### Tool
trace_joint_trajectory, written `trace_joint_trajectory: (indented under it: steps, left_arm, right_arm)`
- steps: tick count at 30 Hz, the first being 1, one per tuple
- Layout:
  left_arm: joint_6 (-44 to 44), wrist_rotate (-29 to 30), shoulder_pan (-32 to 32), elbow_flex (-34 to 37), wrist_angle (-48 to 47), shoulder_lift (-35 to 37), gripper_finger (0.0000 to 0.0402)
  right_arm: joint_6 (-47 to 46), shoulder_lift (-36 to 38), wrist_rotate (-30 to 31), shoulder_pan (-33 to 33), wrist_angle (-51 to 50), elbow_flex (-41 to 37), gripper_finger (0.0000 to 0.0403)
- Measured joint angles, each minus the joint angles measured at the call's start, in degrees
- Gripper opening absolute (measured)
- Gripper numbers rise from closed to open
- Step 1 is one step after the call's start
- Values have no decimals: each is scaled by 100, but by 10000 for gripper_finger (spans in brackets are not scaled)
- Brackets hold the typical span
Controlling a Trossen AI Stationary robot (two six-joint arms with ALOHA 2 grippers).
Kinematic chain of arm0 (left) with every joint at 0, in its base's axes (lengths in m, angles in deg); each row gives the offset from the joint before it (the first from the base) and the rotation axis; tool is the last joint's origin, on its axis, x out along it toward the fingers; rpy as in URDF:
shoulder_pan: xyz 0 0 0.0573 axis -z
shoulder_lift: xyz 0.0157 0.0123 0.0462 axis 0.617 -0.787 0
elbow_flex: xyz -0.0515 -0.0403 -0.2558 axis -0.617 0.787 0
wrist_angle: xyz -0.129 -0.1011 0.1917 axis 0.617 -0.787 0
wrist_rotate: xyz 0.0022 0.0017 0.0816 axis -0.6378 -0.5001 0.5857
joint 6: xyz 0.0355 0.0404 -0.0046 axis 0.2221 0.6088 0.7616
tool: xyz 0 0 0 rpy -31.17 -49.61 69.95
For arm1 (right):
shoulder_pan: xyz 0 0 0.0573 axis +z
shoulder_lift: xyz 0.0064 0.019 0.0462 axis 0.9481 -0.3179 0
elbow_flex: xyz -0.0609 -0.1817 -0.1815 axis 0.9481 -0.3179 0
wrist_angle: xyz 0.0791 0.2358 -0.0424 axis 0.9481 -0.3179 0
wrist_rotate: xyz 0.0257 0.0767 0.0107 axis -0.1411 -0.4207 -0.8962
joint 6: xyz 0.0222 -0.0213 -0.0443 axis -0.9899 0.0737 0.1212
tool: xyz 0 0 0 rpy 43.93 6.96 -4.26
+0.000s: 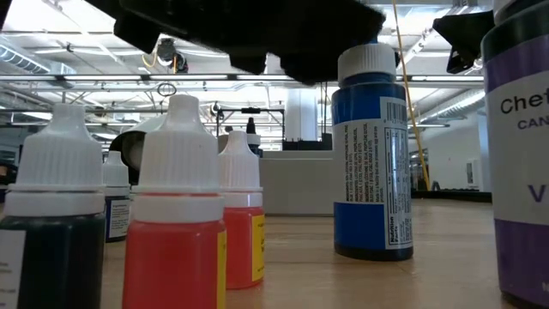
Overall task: Pick & Place food coloring
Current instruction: Put the large blue food coloring bottle into the white container
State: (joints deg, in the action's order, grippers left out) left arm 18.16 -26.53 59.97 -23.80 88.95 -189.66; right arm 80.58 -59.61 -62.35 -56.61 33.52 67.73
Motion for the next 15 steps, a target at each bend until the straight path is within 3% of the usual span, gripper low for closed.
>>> trace_joint_trajectory:
  steps: [15]
  left_arm:
    - [27, -1, -7, 4, -256, -10, 285]
  right_arm:
    - [0, 0, 3, 0, 2, 0, 0]
